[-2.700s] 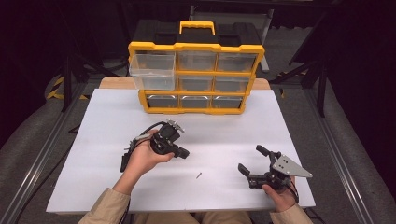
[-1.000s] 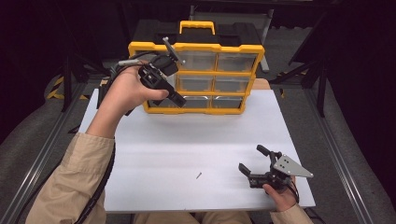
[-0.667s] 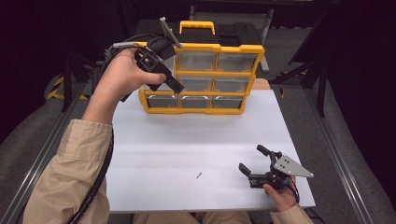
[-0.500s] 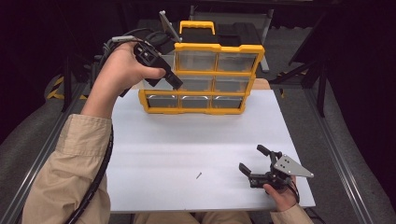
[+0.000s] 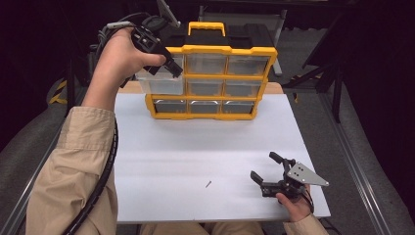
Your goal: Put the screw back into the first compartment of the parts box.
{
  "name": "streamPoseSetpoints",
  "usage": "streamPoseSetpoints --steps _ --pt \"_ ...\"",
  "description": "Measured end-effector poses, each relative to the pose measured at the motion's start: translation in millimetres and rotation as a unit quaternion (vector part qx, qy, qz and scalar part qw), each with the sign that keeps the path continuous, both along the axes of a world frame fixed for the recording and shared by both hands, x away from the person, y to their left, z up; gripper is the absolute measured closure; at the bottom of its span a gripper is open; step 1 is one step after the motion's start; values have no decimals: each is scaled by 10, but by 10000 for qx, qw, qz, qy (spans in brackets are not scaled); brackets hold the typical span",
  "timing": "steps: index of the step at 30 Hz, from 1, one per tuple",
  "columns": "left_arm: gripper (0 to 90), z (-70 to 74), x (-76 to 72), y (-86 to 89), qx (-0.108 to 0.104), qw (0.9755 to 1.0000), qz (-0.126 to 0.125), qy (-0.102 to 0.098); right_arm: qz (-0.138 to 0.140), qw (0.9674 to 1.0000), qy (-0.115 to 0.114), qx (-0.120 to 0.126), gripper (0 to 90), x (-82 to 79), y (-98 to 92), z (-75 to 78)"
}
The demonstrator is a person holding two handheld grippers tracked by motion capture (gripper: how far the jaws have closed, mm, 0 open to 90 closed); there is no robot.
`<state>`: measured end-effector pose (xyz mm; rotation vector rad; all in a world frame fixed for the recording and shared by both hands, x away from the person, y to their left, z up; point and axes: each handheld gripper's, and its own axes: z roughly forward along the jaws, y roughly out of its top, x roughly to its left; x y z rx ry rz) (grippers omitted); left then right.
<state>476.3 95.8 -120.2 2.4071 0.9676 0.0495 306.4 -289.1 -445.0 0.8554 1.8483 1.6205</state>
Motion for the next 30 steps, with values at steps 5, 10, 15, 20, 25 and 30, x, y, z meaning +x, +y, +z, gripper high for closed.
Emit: streamPoseSetpoints --steps 5,10,15,20,25,30 --pt "877 -23 92 30 49 9997 157 -153 -3 10000 10 15 31 -6 0 4" --pt "877 -107 242 106 196 9988 358 -269 -4 10000 -3 38 31 -11 -6 11" --pt "876 -187 360 182 213 9980 503 -330 -32 10000 7 83 31 -5 -25 12" --pt "875 -240 445 229 207 9971 596 -416 -14 10000 11 89 31 1 -19 8" --pt "821 -267 452 264 105 9961 704 -515 -1 10000 13 99 31 -3 -18 8" --pt "795 -229 377 284 30 9964 683 -493 0 9999 20 100 31 -3 -18 6"
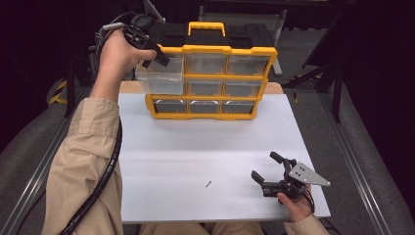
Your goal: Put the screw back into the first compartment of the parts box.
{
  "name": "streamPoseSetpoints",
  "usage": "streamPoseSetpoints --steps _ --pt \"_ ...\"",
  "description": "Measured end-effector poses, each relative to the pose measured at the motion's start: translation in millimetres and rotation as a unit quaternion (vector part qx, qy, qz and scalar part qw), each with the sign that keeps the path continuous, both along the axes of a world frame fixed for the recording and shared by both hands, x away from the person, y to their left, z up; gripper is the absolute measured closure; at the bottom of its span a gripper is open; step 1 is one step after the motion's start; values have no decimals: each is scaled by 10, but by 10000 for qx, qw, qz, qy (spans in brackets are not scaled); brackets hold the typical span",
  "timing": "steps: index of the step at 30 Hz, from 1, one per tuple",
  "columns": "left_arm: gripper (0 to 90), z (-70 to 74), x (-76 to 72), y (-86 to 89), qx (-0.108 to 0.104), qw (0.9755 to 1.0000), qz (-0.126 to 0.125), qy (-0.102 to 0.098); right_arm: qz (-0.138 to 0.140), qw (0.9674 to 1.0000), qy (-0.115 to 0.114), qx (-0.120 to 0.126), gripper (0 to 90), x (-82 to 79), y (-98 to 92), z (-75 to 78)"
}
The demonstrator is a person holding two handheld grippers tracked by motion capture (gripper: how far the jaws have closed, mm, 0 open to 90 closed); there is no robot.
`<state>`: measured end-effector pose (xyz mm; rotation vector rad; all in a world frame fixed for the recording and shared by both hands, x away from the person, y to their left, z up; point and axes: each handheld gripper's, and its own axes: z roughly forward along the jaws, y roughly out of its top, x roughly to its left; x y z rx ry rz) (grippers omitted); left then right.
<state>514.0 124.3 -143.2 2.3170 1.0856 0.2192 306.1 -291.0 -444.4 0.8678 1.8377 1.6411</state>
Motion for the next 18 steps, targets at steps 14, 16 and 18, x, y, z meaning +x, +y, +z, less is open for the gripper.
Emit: streamPoseSetpoints --steps 14,16,18 --pt "627 89 -372 -16 -421 9978 -504 26 16 10000 -8 -45 31 -7 16 2" --pt "598 55 -418 -40 -449 9971 -607 19 25 10000 -19 -53 32 -6 16 4" --pt "577 15 -458 -69 -441 9968 -666 63 10 10000 -2 -37 32 -7 14 3"
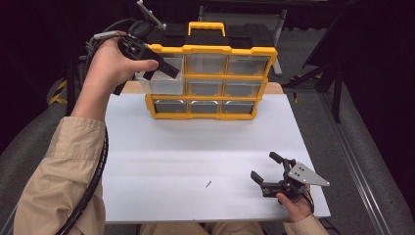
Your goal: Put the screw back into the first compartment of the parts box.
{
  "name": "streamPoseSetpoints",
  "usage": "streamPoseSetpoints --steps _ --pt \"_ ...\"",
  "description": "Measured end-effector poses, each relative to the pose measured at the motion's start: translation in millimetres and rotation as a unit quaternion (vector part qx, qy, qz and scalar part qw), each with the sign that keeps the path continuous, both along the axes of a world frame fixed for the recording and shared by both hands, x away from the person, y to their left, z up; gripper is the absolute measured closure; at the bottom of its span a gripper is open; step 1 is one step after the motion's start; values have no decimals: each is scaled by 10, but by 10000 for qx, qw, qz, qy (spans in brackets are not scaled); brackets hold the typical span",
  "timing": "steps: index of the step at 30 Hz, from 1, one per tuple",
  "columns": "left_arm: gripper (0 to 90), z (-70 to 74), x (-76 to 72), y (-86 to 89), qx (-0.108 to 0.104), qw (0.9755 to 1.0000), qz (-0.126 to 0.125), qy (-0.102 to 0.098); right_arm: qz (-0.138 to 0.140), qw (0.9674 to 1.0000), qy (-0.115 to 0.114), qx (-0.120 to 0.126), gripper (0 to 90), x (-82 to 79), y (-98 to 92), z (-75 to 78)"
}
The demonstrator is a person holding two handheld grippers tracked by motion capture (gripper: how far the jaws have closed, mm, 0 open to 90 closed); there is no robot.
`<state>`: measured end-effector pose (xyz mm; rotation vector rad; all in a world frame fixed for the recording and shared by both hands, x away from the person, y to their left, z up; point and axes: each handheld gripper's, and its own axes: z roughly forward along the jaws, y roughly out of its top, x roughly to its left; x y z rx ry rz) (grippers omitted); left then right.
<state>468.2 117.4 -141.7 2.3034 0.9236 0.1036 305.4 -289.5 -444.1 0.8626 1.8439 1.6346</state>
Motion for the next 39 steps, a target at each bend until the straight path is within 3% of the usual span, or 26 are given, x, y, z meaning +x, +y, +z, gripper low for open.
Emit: streamPoseSetpoints --steps 12,17,22,26,29,39 --pt "421 -177 -193 -221 -55 9991 -398 -112 -15 10000 2 68 32 6 -20 5" --pt "338 -340 -236 -300 -51 9984 -558 3 -9 10000 1 59 32 5 -11 4" --pt "264 -496 -288 -320 -221 9976 -657 -27 -13 10000 4 68 32 3 -16 6" --pt "223 -635 -346 -340 -159 9974 -697 -61 -7 10000 9 40 32 4 -5 1" --pt "214 -757 -396 -368 -212 9964 -826 37 13 10000 -1 17 32 4 7 1" --pt "182 -1141 -470 -402 -252 9950 -958 93 19 10000 2 13 32 4 10 -1"
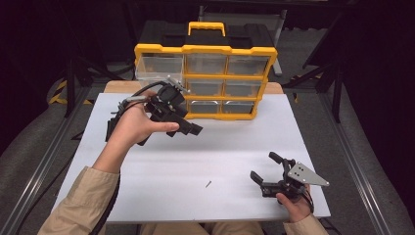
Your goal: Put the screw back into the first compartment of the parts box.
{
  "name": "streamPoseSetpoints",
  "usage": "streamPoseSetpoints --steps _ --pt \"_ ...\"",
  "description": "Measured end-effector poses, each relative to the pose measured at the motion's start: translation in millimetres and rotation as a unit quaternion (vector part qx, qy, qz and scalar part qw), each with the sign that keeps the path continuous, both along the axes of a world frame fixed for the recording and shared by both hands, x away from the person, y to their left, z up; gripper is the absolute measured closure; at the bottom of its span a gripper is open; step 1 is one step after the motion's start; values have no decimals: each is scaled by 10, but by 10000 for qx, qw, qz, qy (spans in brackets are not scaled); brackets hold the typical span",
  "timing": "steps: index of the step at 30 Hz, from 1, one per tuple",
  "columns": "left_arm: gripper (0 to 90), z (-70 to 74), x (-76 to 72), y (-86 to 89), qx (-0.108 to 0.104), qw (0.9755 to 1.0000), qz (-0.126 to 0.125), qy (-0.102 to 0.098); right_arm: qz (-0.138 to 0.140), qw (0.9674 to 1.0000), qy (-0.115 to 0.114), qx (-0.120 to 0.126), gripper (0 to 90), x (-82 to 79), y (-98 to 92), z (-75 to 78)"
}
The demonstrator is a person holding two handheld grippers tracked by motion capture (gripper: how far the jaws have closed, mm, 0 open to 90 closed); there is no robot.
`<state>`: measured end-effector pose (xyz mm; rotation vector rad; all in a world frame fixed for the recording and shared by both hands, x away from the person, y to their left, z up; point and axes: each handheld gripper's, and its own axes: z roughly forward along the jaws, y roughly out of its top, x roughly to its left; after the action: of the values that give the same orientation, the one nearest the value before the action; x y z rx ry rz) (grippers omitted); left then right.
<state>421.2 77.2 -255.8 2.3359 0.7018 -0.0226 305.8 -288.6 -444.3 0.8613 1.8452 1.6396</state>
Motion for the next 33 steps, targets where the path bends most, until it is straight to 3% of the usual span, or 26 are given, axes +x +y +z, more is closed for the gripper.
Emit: streamPoseSetpoints --steps 14,18,33 --pt "158 -575 -115 10 -8 10000 14 90 3 10000 -1 8 32 0 9 -2" --pt "156 -701 -150 -2 91 9999 7 61 2 10000 4 6 32 0 10 -3" --pt "148 -1149 -283 -101 43 9999 -56 143 1 10000 16 -3 33 -3 15 -4"
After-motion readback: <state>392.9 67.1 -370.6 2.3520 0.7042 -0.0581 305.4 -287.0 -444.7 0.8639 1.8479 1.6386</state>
